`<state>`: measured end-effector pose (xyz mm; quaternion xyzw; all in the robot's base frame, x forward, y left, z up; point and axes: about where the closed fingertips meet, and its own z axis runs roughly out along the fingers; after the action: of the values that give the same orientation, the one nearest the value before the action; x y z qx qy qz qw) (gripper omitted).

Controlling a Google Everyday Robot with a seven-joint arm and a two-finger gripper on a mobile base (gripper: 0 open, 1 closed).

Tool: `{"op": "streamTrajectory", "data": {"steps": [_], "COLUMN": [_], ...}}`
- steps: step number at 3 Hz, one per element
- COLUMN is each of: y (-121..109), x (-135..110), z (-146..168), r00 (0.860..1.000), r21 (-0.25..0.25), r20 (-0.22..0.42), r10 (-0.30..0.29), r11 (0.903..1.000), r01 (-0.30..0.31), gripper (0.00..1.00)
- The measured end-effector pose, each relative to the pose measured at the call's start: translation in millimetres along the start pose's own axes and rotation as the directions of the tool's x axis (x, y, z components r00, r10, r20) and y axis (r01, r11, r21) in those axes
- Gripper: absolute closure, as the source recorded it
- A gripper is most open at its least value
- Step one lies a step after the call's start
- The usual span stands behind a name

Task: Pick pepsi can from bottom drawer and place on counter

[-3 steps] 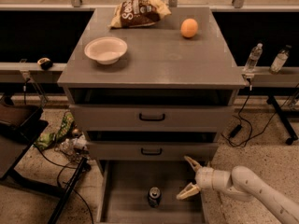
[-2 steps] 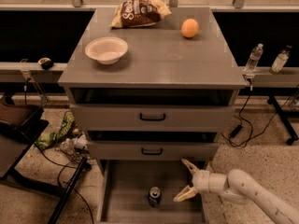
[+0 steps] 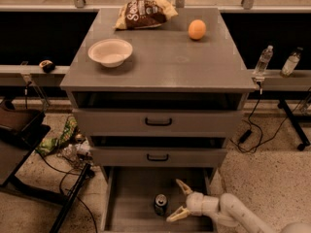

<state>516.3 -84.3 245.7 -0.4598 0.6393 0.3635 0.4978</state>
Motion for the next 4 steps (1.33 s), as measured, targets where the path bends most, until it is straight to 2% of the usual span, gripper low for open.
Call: {"op": "streamTrajectory", "data": {"steps": [1,3,4], "y": [7,20,21], "x": [29,45,37], "z": [29,85,91], "r00": [0.999,0.995,0.989], "r21": [-0.02,-0.107,-0.127], "r20": [0.043,0.089,0.14], "r10": [0.026,0.039,0.053], "r11": [0.9995,0.9938,0.9913], "r01": [-0.025,-0.03,-0.036], "gripper": [0.0,0.42,0.66]}}
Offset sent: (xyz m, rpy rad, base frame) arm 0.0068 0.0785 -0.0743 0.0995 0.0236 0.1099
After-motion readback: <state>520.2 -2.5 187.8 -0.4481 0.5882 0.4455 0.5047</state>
